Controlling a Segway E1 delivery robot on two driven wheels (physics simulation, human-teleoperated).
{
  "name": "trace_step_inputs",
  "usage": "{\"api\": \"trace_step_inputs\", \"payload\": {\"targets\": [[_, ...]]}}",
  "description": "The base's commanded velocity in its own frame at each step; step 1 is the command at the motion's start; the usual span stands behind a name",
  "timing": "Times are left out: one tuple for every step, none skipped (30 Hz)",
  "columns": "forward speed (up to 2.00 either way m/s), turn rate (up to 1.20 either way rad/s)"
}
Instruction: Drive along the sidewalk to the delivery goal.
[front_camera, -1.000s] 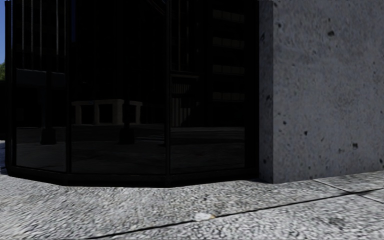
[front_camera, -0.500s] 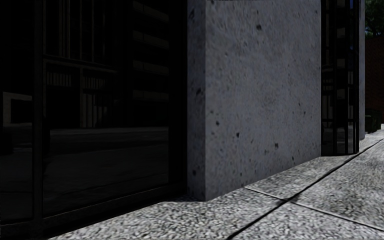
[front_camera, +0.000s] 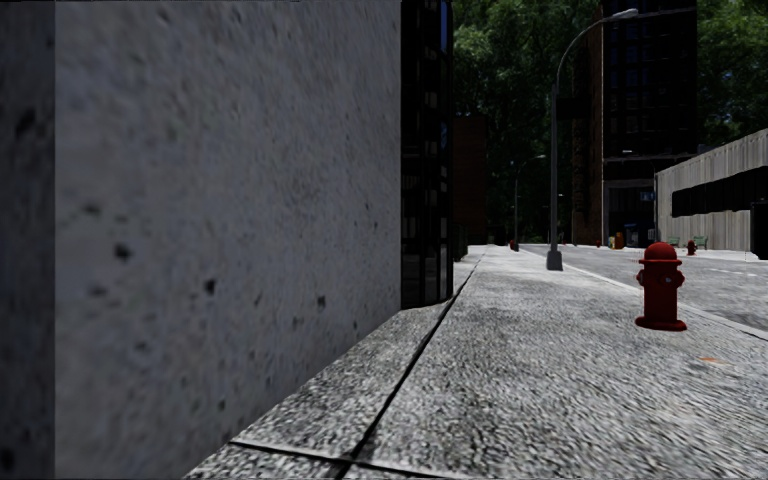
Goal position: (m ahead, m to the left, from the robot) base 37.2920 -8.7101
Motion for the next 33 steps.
{"api": "trace_step_inputs", "payload": {"targets": [[1.47,-0.18],[1.47,-0.14],[1.47,-0.09],[1.47,-0.03],[1.47,-0.03],[1.47,-0.01],[1.47,0.00],[1.47,0.00],[1.47,0.00],[1.47,0.00],[1.47,0.00],[1.47,0.00],[1.47,0.00],[1.47,0.00],[1.47,0.00],[1.47,0.00],[1.47,0.00],[1.47,-0.84],[1.47,-0.84],[1.47,-1.20],[1.47,-1.20],[1.47,-1.20],[1.47,-1.20],[1.47,-1.20],[1.47,-1.20],[1.47,-0.82],[1.47,-0.04],[1.47,0.00],[1.47,0.00],[1.47,0.00],[1.47,0.00],[1.47,0.00],[1.47,0.00]]}}
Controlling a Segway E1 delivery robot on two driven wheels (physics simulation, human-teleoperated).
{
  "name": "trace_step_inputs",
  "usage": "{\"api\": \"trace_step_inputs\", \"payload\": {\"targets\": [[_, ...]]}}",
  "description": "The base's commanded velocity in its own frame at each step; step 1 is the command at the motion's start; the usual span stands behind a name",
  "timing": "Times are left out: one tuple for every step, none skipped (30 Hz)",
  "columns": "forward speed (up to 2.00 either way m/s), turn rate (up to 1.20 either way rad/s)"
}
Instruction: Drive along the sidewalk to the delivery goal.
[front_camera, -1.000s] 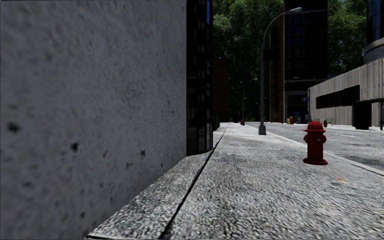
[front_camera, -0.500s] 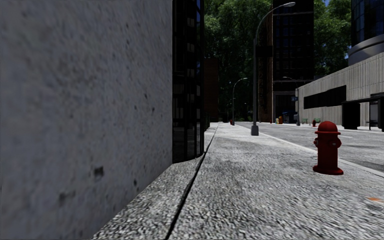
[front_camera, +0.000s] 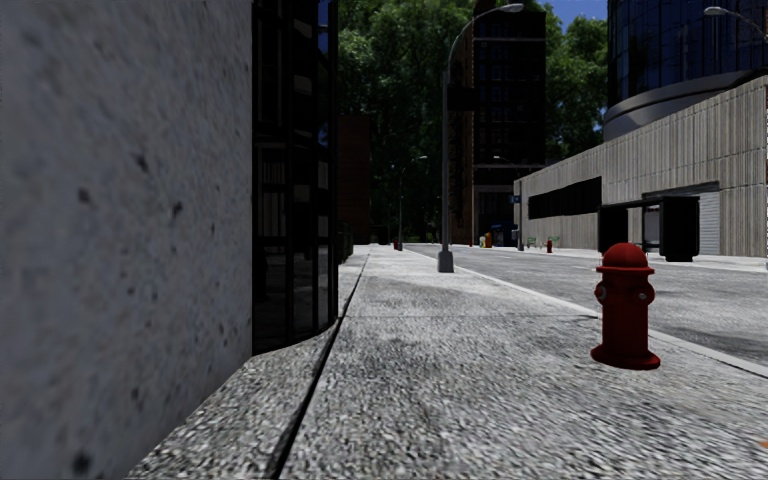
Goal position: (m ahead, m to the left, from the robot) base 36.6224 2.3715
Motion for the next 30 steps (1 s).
{"api": "trace_step_inputs", "payload": {"targets": [[1.47,0.00],[1.47,0.00],[1.47,0.00],[1.47,0.00],[1.47,0.00],[1.47,0.00],[1.47,0.00],[1.47,0.00],[1.47,0.00],[1.47,0.00],[1.47,0.00],[1.47,0.00],[1.47,-0.42],[1.47,-0.85],[1.47,-1.00],[1.47,-1.08],[1.47,-1.04],[1.47,-1.04],[1.47,0.00],[1.47,0.00],[1.47,0.00],[1.47,0.00],[1.47,0.00],[1.47,0.00],[1.47,0.00],[1.47,0.00],[1.47,0.00],[1.47,0.00],[1.47,0.00],[1.47,0.00]]}}
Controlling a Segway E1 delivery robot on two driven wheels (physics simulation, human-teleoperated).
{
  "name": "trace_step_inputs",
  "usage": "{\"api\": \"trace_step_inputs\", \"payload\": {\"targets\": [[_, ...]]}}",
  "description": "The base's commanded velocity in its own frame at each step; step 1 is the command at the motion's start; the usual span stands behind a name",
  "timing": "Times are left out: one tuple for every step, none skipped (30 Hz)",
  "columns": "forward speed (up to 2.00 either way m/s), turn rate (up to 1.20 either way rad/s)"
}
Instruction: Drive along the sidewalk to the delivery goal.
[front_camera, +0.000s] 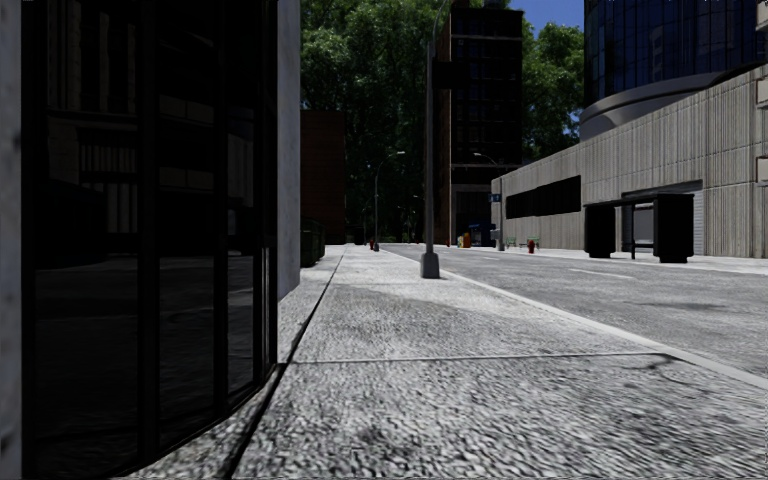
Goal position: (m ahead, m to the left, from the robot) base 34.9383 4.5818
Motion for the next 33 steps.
{"api": "trace_step_inputs", "payload": {"targets": [[1.47,0.00],[1.47,0.00],[1.47,0.00],[1.47,0.00],[1.47,0.00],[1.47,0.00],[1.47,0.00],[1.47,0.00],[1.47,0.00],[1.47,0.00],[1.47,0.00],[1.47,0.00],[1.47,0.00],[1.47,0.00],[1.47,0.00],[1.50,0.00],[1.63,0.00],[1.73,0.00],[1.76,0.00],[1.77,0.00],[1.78,0.00],[1.78,0.00],[1.78,0.00],[1.78,0.00],[1.78,0.00],[1.78,0.00],[1.78,0.00],[1.81,0.00],[1.81,0.00],[1.82,0.00],[1.82,0.00],[1.83,0.00],[1.83,0.00]]}}
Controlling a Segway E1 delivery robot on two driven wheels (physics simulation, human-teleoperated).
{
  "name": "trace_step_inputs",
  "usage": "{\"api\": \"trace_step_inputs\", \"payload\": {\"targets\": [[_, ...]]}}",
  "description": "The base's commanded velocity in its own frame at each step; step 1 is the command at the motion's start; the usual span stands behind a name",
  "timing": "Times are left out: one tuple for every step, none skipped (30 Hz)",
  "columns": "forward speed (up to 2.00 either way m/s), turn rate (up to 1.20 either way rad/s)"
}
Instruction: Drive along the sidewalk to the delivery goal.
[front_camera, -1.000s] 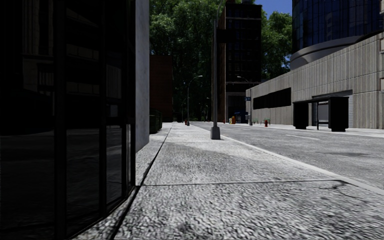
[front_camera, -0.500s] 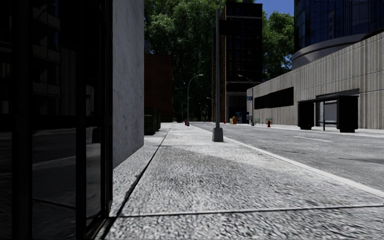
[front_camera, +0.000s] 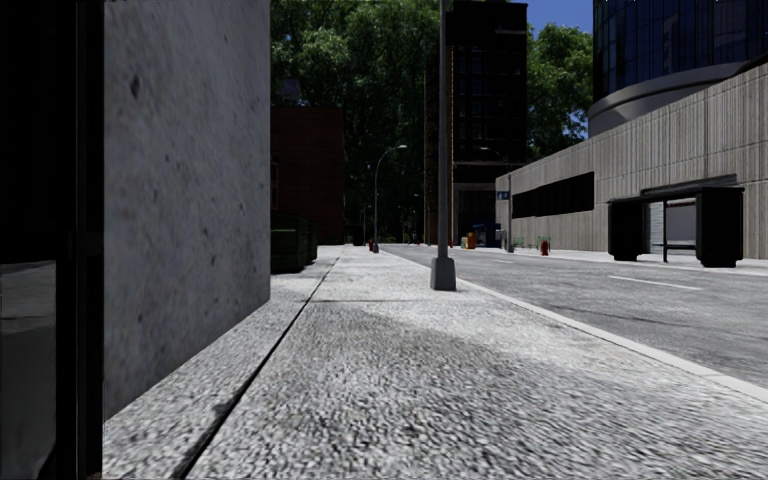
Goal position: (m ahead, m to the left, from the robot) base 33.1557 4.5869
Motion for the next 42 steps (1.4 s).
{"api": "trace_step_inputs", "payload": {"targets": [[1.83,0.00],[1.83,0.00],[1.83,0.00],[1.84,0.00],[1.84,0.00],[1.84,0.00],[1.84,0.00],[1.85,0.00],[2.00,0.00],[2.00,0.00],[2.00,0.00],[2.00,0.00],[2.00,0.00],[2.00,0.00],[2.00,0.00],[2.00,0.00],[2.00,0.00],[2.00,0.01],[2.00,0.22],[2.00,0.53],[2.00,0.53],[2.00,0.64],[2.00,0.67],[2.00,0.28],[2.00,0.05],[2.00,0.00],[2.00,0.00],[2.00,0.00],[2.00,0.00],[2.00,0.00],[2.00,0.00],[2.00,0.00],[2.00,0.00],[2.00,0.00],[2.00,0.00],[2.00,0.00],[2.00,0.00],[2.00,0.00],[2.00,0.00],[2.00,0.00],[2.00,0.00],[2.00,0.48]]}}
